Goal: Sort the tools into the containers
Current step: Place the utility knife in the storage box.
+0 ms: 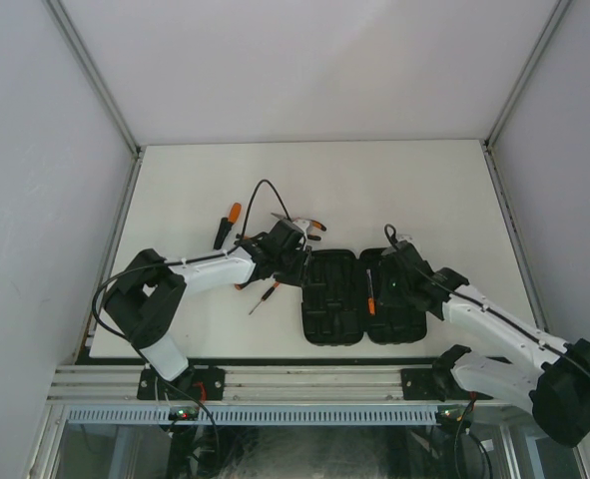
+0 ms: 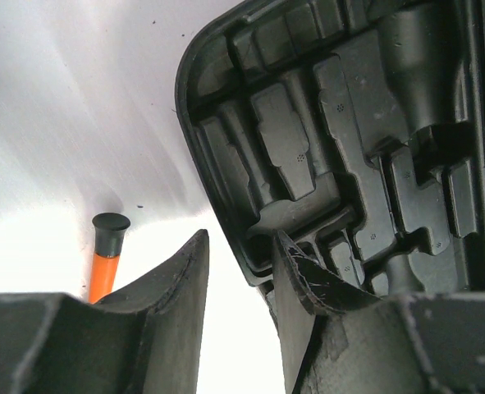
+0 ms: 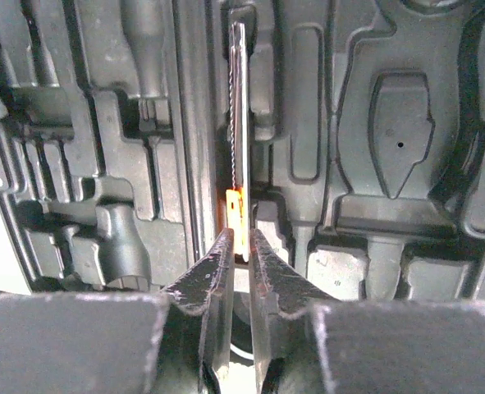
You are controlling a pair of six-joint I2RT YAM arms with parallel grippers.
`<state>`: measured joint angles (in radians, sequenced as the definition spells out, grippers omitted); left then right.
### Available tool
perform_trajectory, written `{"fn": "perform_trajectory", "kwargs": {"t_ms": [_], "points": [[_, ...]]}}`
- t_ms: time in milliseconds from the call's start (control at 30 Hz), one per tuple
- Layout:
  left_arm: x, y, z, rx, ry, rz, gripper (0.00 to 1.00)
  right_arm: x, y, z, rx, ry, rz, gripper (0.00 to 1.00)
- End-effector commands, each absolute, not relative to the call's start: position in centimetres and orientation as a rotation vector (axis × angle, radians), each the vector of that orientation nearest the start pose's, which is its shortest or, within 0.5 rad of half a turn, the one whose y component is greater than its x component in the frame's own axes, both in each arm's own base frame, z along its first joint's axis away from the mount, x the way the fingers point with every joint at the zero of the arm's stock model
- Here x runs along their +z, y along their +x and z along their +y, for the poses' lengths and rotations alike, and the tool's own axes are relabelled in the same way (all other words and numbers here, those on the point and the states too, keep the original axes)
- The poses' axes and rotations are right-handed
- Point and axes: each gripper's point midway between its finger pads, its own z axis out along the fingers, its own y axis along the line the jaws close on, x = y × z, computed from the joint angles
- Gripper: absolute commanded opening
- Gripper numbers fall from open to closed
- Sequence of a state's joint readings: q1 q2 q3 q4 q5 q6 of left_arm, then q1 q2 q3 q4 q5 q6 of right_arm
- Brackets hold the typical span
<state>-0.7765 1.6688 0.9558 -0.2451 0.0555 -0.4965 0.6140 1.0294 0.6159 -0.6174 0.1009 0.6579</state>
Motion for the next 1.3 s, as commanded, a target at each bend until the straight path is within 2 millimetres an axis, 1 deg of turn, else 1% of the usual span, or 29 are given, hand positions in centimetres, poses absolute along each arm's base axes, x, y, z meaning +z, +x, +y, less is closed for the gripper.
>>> {"fn": "perform_trajectory", "kwargs": {"t_ms": [0,133,233,333,600,667,767,1033,1267], "points": [[5.8,26.1,-29.9,-0.603,0.365,2.530,0.40,7.6,20.4,14.7,0.401,0.087,2.575,0.09],[5.7,26.1,-30.1,-0.614,0.364,2.532,0.40,7.4,21.5,14.5,0.395,0.089,2.589,0.08],[5.6,26.1,-30.1,-0.614,0.363,2.536,0.39,6.9,21.7,15.1,0.421,0.061,2.618,0.08],[5.4,25.9,-30.2,-0.627,0.361,2.537,0.37,6.2,21.8,15.2,0.412,0.057,2.641,0.08],[5.0,25.6,-30.3,-0.641,0.360,2.547,0.36,7.1,22.8,15.3,0.419,0.080,2.593,0.08],[4.9,25.5,-30.3,-0.646,0.360,2.547,0.35,6.8,22.8,15.4,0.417,0.077,2.605,0.08],[4.9,25.4,-30.5,-0.668,0.359,2.548,0.31,6.3,22.8,15.5,0.409,0.071,2.628,0.08],[4.5,25.0,-30.6,-0.681,0.354,2.552,0.30,5.0,22.4,15.0,0.358,0.075,2.681,0.08],[4.4,25.0,-30.5,-0.676,0.354,2.553,0.29,5.0,22.2,14.6,0.318,0.076,2.681,0.07]]}}
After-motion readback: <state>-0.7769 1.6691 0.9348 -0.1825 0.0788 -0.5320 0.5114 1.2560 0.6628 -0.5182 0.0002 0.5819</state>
